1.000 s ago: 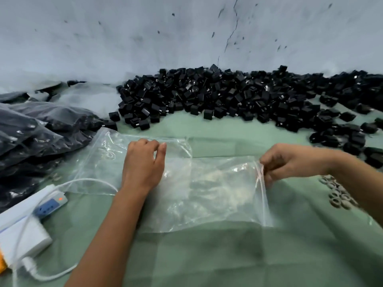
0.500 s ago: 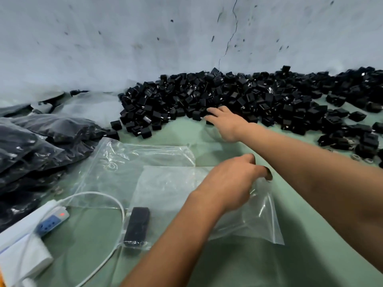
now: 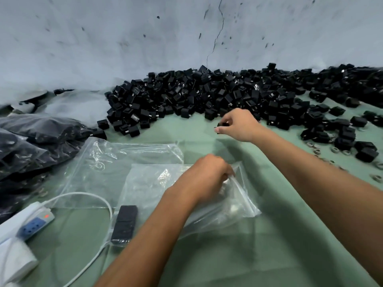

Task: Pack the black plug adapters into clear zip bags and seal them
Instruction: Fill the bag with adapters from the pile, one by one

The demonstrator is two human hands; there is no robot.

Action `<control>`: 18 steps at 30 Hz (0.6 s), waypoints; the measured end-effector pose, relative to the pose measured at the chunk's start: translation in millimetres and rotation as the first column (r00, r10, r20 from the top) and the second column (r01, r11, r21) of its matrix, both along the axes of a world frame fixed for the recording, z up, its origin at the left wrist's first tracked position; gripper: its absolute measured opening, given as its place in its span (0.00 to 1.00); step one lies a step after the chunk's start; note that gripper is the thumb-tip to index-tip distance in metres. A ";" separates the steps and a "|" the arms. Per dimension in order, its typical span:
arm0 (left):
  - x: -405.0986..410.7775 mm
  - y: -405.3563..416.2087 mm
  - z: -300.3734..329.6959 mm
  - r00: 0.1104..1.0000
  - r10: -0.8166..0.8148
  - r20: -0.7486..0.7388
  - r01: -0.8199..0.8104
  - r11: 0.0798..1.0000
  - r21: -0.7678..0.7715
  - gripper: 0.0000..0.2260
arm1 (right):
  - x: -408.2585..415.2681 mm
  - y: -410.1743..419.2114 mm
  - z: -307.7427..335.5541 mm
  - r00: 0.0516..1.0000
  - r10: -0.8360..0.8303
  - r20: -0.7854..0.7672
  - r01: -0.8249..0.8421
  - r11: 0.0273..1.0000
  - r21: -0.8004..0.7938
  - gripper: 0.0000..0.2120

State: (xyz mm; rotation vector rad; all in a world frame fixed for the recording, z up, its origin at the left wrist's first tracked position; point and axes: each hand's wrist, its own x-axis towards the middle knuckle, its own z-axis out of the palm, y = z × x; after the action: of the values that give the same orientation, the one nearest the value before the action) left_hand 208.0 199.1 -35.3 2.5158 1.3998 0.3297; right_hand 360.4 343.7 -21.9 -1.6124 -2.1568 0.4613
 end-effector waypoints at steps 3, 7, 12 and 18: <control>-4.2 -7.5 -4.4 0.993 0.075 0.090 -0.076 0.997 0.011 0.12 | 29.6 -54.0 4.8 0.891 -0.031 -0.453 -0.009 0.996 -0.086 0.07; -1.9 -10.8 -3.3 0.972 0.168 0.165 -0.178 0.983 0.043 0.11 | 61.3 -111.0 15.1 0.831 0.090 -0.549 -0.240 0.948 -0.208 0.07; 2.5 -16.5 14.0 0.923 0.189 0.336 -0.248 0.959 0.140 0.13 | 55.8 -137.3 13.5 0.918 0.238 -0.318 -0.338 0.888 -0.312 0.02; 13.0 -24.4 43.1 0.960 0.034 0.280 -0.113 0.955 0.273 0.10 | 28.9 -144.8 7.6 0.845 0.381 -0.374 -0.525 0.721 -0.453 0.11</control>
State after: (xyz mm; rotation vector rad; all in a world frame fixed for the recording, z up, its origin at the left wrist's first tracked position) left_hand 221.1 174.7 7.8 2.5122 1.4227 0.9189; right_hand 389.3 198.9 -14.3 -1.1227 -2.3296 1.4724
